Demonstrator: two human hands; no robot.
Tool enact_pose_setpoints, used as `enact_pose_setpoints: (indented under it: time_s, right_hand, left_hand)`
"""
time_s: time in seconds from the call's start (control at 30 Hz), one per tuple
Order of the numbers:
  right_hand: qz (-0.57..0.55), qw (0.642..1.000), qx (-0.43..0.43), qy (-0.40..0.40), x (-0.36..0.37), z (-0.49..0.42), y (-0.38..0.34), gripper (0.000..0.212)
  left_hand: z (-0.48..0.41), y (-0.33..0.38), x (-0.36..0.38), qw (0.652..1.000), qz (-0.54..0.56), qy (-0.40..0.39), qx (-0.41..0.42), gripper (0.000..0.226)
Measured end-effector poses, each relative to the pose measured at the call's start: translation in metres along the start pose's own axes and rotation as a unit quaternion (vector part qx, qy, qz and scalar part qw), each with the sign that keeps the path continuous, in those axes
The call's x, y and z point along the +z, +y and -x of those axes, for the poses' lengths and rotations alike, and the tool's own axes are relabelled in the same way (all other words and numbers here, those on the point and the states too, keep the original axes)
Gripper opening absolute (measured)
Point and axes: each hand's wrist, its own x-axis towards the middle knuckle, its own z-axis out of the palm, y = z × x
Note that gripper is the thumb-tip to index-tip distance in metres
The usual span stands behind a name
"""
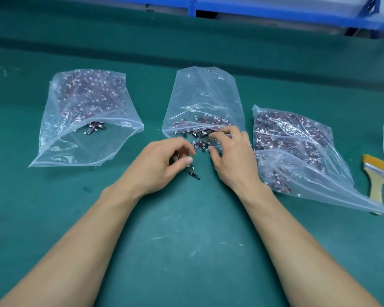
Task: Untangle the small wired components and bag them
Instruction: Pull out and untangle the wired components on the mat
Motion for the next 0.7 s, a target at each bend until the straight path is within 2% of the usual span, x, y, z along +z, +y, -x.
enact_pose_setpoints:
  time_s: [0.13, 0.27, 0.33, 0.43, 0.5, 0.63, 0.7]
  right_hand:
    - [-0.035, 0.999, -0.014, 0.029, -0.001, 0.003, 0.003, 0.026]
    - [-0.037, 0.993, -0.053, 0.096, -0.005, 0.005, 0.002, 0.021]
    - [-0.062, 0.99, -0.075, 0.103, -0.008, 0.01, 0.001, 0.018]
    - [-0.113, 0.981, -0.137, 0.074, -0.012, 0.02, -0.002, 0.01]
    - [-0.131, 0.975, -0.18, 0.024, -0.014, 0.023, -0.006, 0.007]
    - [-0.121, 0.968, -0.208, -0.076, -0.012, 0.025, -0.012, 0.023]
    - [-0.115, 0.965, -0.211, -0.101, -0.011, 0.025, -0.013, 0.024]
  left_hand:
    - [-0.003, -0.007, 0.002, 0.998, -0.052, 0.033, -0.024, 0.015]
    - [-0.004, -0.009, 0.003, 0.995, -0.086, 0.029, -0.046, 0.022]
    - [-0.004, -0.007, 0.004, 0.994, -0.095, 0.022, -0.056, 0.024]
    - [-0.003, -0.006, 0.004, 0.991, -0.112, 0.023, -0.069, 0.023]
    - [-0.003, -0.007, 0.003, 0.99, -0.117, 0.032, -0.065, 0.021]
    - [-0.005, -0.011, 0.003, 0.991, -0.114, 0.039, -0.053, 0.021]
    - [-0.003, -0.012, 0.003, 0.991, -0.113, 0.043, -0.05, 0.021]
